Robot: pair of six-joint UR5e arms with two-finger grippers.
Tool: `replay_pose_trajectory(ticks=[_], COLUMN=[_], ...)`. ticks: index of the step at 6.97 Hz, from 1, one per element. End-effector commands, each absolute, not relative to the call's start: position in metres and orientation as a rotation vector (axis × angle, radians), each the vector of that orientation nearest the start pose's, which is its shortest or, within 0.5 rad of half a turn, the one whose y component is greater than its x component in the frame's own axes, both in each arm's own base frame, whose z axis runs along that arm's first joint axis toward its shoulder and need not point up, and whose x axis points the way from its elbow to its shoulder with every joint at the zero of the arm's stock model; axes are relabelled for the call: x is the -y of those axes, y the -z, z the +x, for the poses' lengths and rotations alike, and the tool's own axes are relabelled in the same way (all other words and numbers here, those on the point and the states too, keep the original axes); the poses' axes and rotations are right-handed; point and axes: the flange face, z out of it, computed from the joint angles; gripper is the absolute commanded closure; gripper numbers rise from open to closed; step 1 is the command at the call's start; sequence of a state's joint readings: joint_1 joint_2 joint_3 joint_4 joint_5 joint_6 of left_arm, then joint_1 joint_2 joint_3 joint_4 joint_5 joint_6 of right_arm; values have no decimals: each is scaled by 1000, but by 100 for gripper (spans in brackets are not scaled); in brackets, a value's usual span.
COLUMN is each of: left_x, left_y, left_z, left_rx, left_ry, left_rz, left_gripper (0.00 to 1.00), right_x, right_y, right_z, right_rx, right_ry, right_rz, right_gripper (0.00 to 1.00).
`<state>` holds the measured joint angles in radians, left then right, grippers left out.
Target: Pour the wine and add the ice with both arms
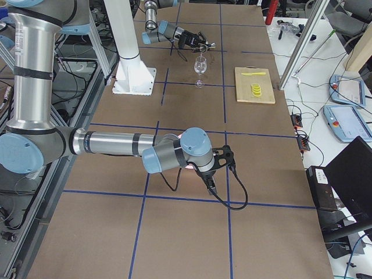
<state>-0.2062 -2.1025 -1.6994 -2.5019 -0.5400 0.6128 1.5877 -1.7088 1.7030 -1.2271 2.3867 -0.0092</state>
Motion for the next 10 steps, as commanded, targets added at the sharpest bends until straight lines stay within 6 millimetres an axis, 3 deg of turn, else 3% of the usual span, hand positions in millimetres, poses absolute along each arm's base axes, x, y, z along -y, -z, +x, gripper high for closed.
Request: replay_pose_trajectory(ticks=[1, 6, 10], left_x=[329, 325, 321], left_y=[-187, -184, -182], left_z=[522, 521, 522], left_rx=[284, 472, 465], left_ry=[-783, -913, -897], left_rz=[1610, 1591, 1595], left_gripper=[100, 100, 100], right_x=[449, 445, 444], right_y=[-618, -622, -623], right_z=[68, 68, 68], right_rx=[804, 804, 804], right_ry=[130, 126, 126], right_rz=[328, 319, 319], right_gripper=[0, 0, 0])
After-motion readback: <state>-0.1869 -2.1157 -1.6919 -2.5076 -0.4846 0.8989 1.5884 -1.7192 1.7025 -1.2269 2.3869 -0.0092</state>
